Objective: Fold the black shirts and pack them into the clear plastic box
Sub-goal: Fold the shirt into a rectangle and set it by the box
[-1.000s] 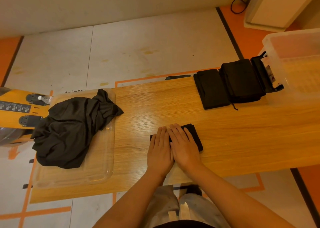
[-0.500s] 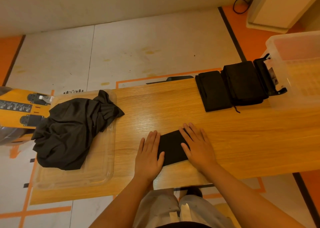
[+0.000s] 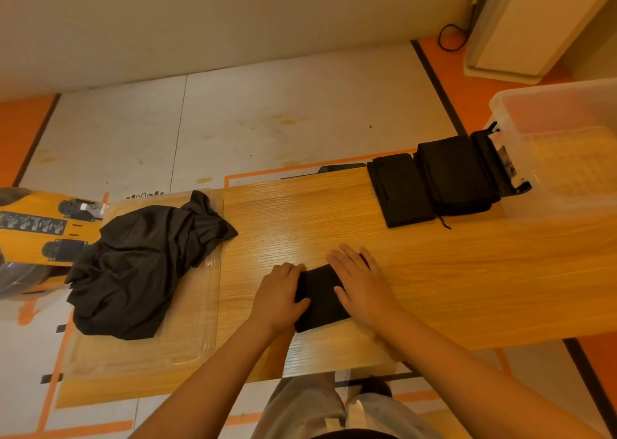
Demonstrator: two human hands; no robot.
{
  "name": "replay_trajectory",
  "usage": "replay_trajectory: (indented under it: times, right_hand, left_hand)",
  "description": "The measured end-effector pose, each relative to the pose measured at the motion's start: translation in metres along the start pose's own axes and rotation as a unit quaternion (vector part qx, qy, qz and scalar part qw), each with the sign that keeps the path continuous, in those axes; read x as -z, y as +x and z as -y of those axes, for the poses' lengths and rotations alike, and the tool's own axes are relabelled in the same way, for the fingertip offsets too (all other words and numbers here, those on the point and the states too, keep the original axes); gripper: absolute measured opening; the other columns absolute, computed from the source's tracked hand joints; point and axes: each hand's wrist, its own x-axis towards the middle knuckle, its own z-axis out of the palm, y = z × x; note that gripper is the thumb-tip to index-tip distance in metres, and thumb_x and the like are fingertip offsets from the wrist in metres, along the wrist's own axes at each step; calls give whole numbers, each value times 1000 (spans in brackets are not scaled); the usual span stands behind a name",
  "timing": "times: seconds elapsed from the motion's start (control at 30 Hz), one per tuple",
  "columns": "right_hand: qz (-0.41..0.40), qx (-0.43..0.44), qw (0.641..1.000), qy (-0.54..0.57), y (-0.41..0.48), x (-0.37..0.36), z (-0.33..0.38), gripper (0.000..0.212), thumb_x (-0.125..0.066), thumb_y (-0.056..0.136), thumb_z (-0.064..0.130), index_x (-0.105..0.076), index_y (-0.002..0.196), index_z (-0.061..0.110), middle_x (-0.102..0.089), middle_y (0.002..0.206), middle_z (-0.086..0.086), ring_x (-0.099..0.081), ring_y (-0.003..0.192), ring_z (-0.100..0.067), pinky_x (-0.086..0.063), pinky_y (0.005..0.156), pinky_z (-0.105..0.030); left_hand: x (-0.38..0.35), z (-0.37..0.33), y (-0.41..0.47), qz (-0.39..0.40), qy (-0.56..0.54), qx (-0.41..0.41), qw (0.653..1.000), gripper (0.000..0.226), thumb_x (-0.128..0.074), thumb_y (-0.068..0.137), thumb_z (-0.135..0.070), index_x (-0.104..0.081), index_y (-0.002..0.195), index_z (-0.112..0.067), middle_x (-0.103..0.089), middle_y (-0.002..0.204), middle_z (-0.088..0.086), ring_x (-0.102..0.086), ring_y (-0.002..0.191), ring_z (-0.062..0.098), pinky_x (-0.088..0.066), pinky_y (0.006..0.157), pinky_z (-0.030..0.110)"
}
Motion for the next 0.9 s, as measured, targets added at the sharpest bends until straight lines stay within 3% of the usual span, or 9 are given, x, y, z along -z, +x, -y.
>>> replay_trajectory:
  times: [0.1, 0.23, 0.4, 0.53, 0.6, 0.67, 0.77, 0.83, 0.9]
  right_hand:
    - [59, -18, 998, 13, 19, 7, -2, 58, -51, 95, 27, -31, 148, 17, -35, 150, -2, -26, 141, -20, 2, 118, -38]
    - [113, -13, 994, -5, 25, 15, -1, 45, -52, 93, 24, -43, 136, 17, -48, 134, -3, -39, 127, -21, -16, 114, -36]
    - [147, -5, 989, -15, 18, 22, -1, 34, -58, 88, 25, -55, 120, 13, -49, 125, -7, -40, 119, -23, -32, 96, -32]
    - [146, 16, 989, -16, 13, 38, -11, 34, -61, 85, 29, -56, 116, 16, -52, 120, -5, -44, 116, -22, -29, 102, -35]
    - [116, 12, 993, -18, 9, 53, -21, 28, -60, 87, 30, -55, 112, 19, -60, 110, -1, -52, 110, -19, -18, 113, -36]
    - [55, 13, 998, -20, 4, 68, -28, 24, -59, 89, 31, -55, 110, 21, -63, 103, 2, -55, 106, -17, -8, 117, -37]
    - [-87, 3, 995, -51, -9, 76, -32, 35, -76, 75, 29, -62, 107, 23, -65, 97, 4, -60, 99, -16, -21, 116, -40]
    - [-137, -14, 990, -40, -20, 62, -33, 41, -86, 59, 23, -68, 96, 20, -66, 89, 2, -63, 89, -17, -34, 108, -41]
    - [-125, -17, 992, -30, -37, 37, -30, 38, -85, 58, 18, -69, 93, 19, -66, 92, -1, -63, 92, -20, -36, 105, -40]
  left_hand:
    - [13, -9, 18, 74, 43, 45, 995, 58, -72, 79, -33, -48, 130, -17, -52, 124, 2, -46, 114, 20, -41, 89, 32]
    - [17, -22, 25, 120, 50, 74, 989, 49, -73, 78, -22, -52, 121, -14, -54, 120, 5, -48, 112, 22, -43, 85, 33]
    - [12, -34, 24, 112, 134, 21, 984, 30, -63, 84, -18, -60, 113, -11, -50, 119, 8, -45, 115, 25, -35, 80, 31]
    - [20, -40, 24, 94, 130, -25, 987, 31, -60, 84, -19, -57, 115, -16, -51, 120, 3, -47, 113, 23, -34, 86, 31]
    - [32, -44, 26, 40, 91, -59, 993, 26, -59, 83, -17, -57, 109, -18, -56, 112, 1, -53, 104, 22, -32, 80, 29]
    - [42, -44, 28, -65, 36, -120, 990, 19, -62, 79, -15, -59, 98, -17, -61, 99, -1, -57, 91, 22, -31, 73, 28]
    - [41, -44, 28, -206, 48, -168, 963, 23, -71, 72, -11, -61, 92, -18, -63, 93, -3, -56, 87, 20, -31, 74, 25]
    - [26, -44, 25, -216, 84, -167, 958, 28, -74, 71, -10, -63, 96, -18, -65, 103, -2, -58, 98, 20, -33, 86, 27]
    - [3, -41, 15, -163, 125, -167, 964, 36, -78, 69, -14, -66, 102, -19, -66, 113, 2, -60, 107, 21, -36, 98, 34]
